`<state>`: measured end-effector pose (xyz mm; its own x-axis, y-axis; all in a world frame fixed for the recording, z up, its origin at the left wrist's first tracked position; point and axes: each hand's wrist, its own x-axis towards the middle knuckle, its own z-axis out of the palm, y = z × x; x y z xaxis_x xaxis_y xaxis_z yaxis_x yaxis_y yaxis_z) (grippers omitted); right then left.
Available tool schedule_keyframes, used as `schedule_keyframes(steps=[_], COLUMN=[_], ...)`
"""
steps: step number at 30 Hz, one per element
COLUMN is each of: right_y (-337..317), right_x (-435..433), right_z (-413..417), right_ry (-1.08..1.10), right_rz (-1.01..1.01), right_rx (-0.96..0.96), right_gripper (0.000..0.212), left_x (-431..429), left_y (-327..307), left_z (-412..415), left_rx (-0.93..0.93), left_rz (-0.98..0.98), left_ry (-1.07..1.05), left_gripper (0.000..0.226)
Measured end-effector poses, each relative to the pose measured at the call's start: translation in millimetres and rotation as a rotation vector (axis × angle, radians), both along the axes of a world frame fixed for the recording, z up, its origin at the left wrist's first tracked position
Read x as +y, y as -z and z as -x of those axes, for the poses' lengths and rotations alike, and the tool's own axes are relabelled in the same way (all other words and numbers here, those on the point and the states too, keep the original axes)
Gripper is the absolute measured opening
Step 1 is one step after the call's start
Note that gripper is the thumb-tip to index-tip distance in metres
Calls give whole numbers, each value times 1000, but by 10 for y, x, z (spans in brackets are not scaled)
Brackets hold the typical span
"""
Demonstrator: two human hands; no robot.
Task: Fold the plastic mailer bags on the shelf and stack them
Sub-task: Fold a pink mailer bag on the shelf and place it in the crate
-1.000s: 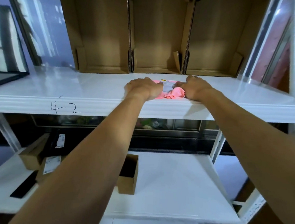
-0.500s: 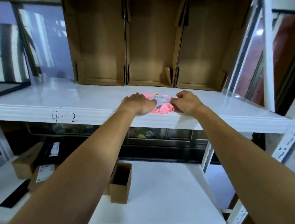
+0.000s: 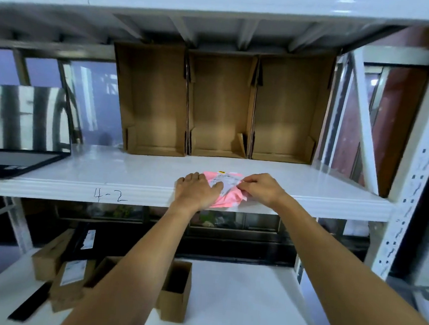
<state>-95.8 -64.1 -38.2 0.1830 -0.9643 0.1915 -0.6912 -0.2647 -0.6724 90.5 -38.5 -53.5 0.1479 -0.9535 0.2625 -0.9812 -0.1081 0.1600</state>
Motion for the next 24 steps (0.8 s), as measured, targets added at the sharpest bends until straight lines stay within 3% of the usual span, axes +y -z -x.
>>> schedule_keyframes(steps=[4,9,13,16,21,23,24], right_y=[-68,-78,91,274,453,506,526], right_x=[179,354,435,598,721,667,643], right_z=[83,154,108,56,131,126,120], right_ry=[-66,-61,57,272,303,288,251], right_rz=[-56,-149,59,259,292,206,134], right_rx=[-242,-405,-569,-424,-102,-179,-305], right_gripper=[20,45,38,20,27,32,33], left_x=[210,379,386,364,411,438,447], left_y=[108,206,205,217,220,230,233], left_z=[114,282,307,265,231,227,226], left_rx=[-68,-147,-141,-120,-76,-85,-88], left_rz=[34,58,58,63,69,78,83], left_ry=[2,-37,-46,-25,23,32,34], left_gripper=[78,79,79,76,65,64,64])
